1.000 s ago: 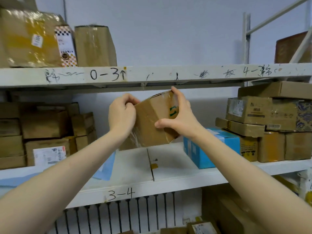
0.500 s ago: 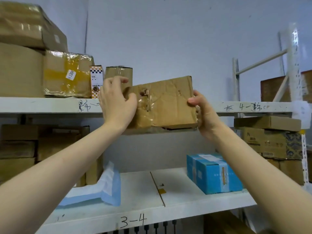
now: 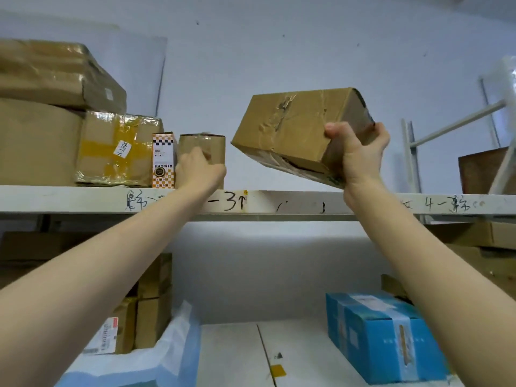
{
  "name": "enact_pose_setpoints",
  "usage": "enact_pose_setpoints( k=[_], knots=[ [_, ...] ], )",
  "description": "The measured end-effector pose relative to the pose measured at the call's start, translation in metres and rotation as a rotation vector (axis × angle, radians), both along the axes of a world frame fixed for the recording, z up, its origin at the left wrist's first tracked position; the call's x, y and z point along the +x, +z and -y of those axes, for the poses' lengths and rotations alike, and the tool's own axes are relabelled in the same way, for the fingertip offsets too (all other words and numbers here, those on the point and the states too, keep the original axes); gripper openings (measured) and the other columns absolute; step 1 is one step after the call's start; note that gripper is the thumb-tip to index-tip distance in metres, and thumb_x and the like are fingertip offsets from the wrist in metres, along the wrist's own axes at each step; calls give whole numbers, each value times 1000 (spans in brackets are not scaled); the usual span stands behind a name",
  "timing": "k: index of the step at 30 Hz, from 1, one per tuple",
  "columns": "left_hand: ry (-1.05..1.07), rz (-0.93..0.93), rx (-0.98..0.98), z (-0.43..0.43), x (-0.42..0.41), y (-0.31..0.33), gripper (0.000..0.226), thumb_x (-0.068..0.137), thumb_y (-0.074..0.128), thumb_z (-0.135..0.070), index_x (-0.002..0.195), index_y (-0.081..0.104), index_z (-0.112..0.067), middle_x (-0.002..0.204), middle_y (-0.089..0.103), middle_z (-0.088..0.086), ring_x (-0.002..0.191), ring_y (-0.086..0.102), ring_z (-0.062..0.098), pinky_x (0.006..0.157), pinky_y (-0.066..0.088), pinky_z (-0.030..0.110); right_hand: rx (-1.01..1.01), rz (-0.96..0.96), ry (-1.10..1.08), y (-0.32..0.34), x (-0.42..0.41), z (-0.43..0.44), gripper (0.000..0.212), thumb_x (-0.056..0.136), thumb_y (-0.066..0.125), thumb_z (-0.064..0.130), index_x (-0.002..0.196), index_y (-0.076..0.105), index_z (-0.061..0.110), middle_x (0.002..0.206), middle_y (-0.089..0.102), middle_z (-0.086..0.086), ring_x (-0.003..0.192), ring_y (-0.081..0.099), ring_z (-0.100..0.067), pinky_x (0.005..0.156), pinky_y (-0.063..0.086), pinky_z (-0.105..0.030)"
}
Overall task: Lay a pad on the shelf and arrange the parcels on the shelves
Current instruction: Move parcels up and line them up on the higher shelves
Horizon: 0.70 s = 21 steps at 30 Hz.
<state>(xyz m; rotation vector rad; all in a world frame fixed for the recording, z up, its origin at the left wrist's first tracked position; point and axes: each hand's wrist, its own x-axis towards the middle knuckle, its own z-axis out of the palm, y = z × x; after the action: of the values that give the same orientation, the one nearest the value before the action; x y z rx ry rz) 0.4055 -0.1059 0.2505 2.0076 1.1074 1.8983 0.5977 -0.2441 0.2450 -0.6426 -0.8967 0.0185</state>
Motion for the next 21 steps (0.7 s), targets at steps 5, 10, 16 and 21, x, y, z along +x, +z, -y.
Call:
enact_pose_setpoints(
  k=[5, 10, 16, 21],
  knots=[
    [125, -200, -31, -22, 6, 0, 52, 78, 60, -22, 128, 51, -11, 130, 51, 14, 118, 48, 34, 96, 45, 46, -134, 112, -342, 1, 0, -39, 115, 50, 79, 55, 144, 14, 41, 135, 29, -1, 120, 39, -22, 108, 33, -47],
    [234, -292, 40, -38, 6, -1, 49, 79, 59, -22, 127, 52, -13, 135, 43, 14, 122, 43, 36, 101, 40, 47, -240, 219, -537, 3, -7, -84, 119, 51, 81, 54, 146, 11, 38, 140, 28, -7, 130, 34, -27, 110, 27, -42],
    [350, -384, 142, -49, 2, 1, 51, 79, 59, -21, 129, 51, -16, 145, 33, 13, 130, 34, 35, 105, 35, 50, -413, 289, -634, 23, -22, -139, 125, 49, 78, 64, 147, 8, 31, 137, 30, -15, 125, 36, -33, 106, 26, -43],
    [356, -436, 134, -51, 1, 1, 49, 81, 58, -23, 130, 52, -18, 148, 30, 13, 135, 29, 35, 110, 28, 53, -516, 434, -582, 31, -26, -172, 104, 67, 72, 55, 145, 11, 24, 136, 32, -14, 128, 34, -33, 99, 32, -44]
  ],
)
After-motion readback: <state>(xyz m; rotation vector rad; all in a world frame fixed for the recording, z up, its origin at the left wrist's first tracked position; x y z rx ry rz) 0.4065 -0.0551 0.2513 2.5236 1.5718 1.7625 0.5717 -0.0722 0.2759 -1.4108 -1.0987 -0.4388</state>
